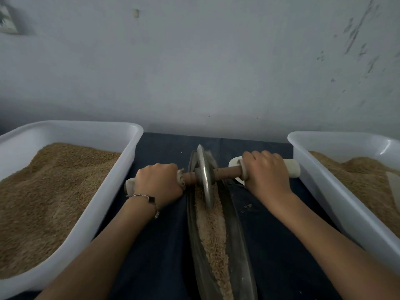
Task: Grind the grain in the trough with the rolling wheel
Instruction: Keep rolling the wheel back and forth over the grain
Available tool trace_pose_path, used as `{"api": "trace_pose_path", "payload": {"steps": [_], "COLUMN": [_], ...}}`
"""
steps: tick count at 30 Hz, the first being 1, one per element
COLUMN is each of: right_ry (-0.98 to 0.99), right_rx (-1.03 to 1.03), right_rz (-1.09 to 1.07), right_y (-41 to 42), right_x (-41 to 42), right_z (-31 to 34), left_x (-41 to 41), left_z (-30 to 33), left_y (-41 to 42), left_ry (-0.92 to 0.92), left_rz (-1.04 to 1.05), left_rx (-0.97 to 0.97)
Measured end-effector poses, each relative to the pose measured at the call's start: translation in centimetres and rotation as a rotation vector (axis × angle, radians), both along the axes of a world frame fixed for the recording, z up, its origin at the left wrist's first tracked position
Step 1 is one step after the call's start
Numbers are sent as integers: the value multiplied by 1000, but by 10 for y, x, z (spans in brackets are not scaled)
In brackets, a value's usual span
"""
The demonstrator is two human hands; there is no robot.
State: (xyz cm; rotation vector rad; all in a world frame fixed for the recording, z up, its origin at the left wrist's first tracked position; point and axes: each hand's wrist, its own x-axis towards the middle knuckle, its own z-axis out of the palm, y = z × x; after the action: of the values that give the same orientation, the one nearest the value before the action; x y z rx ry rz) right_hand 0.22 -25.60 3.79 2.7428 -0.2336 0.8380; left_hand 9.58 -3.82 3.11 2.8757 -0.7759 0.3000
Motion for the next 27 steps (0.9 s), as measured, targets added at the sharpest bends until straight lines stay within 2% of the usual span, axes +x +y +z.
{"api": "trace_pose_path", "payload": {"steps": [4,11,15,19,23,27], "right_ry": [41,-8,7,-12,-56,32], "right_rx": [43,122,139,131,126,111], "right_rz": [6,98,115,136,125,33], "right_y": [9,20,17,15,9,-1], "right_x": [-32,-121,-146,-136,-97,-46], "right_z": [-4,-15,-19,-23,-26,-23], "left_x": [-30,-111,-133,-125,-89,-49], "left_z": [-2,4,20,16,0,2], "left_y": [12,39,47,42,28,10], "left_ry": [-10,-287,-339,-301,-296,-220], "left_rz": [-13,-155,-260,-237,-73,-29], "left_rx": [60,49,37,69,125,70]}}
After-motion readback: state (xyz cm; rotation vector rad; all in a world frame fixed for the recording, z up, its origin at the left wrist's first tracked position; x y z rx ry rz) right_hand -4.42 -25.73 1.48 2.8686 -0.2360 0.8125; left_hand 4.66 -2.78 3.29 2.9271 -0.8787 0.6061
